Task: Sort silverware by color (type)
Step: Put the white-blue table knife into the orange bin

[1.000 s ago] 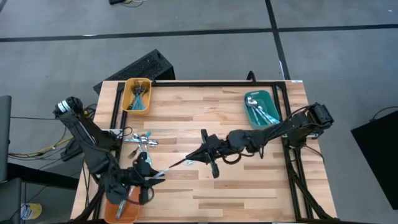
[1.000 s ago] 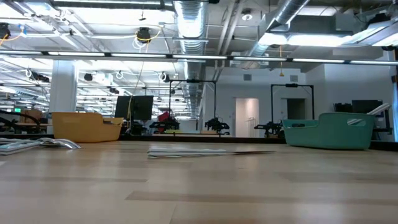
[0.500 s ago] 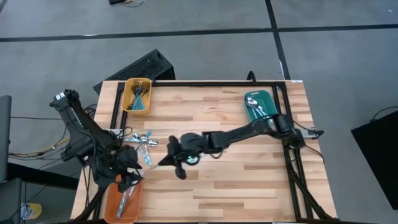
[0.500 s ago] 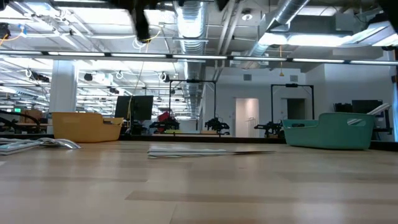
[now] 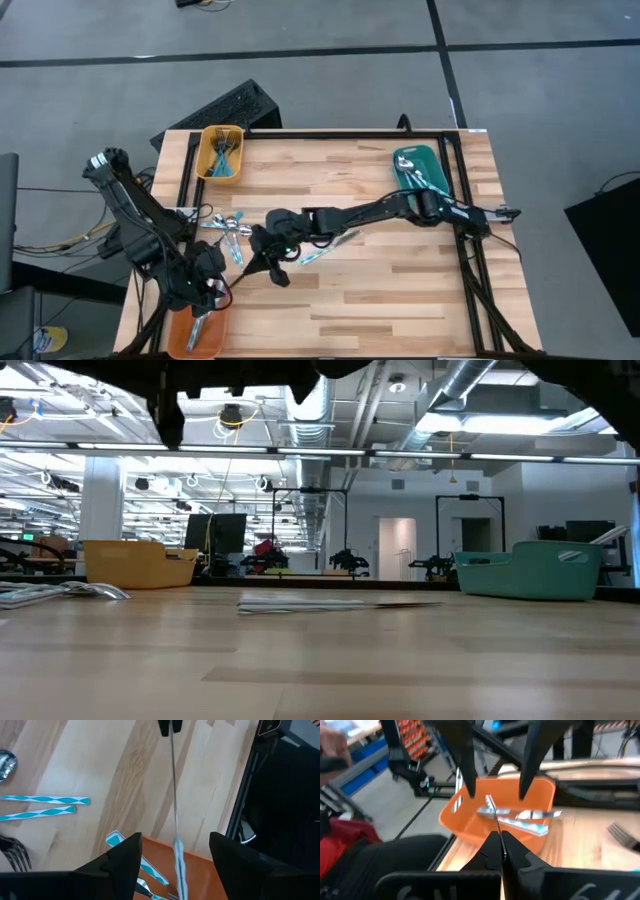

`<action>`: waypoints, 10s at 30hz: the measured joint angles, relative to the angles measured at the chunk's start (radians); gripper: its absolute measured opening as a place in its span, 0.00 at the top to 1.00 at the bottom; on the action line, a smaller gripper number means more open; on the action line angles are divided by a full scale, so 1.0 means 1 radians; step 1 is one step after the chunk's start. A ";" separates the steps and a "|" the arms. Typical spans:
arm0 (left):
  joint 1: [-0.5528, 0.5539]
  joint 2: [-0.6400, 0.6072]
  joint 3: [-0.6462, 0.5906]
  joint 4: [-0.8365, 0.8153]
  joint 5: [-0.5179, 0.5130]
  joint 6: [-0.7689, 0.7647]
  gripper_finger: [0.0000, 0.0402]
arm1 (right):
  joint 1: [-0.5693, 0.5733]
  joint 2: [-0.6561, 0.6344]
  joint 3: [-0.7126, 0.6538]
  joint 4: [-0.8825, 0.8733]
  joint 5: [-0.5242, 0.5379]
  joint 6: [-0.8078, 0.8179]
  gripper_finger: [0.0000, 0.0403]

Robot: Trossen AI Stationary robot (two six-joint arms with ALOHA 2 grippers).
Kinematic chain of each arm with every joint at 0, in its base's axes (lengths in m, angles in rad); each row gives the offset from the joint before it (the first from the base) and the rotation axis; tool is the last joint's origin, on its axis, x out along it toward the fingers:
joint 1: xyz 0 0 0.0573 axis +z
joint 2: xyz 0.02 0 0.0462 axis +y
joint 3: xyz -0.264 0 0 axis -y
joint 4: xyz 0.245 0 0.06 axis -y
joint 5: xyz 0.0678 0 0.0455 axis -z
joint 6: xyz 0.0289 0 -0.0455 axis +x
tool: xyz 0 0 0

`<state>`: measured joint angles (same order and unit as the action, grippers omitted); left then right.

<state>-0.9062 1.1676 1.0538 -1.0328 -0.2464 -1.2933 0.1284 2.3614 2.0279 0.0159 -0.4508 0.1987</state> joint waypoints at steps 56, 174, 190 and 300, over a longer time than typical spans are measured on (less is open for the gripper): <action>-0.140 0.417 -0.001 0.092 -0.288 0.081 0.50 | 0.107 -0.053 0.148 -0.523 0.498 -0.094 0.46; 0.729 0.807 -0.160 1.363 -0.112 1.057 0.97 | 0.107 -0.930 -1.167 -0.317 0.875 0.216 0.58; 0.599 0.452 -0.161 0.866 -0.524 0.865 0.97 | 0.153 -0.930 -1.166 -0.351 0.954 0.277 0.58; 0.070 0.372 -0.105 0.160 -1.161 0.518 0.97 | 0.127 -0.347 -0.857 0.971 0.976 0.329 0.81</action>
<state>-0.8360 1.5398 0.9489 -0.8724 -1.4075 -0.7754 0.2557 2.0144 1.1713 0.9865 0.5252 0.5279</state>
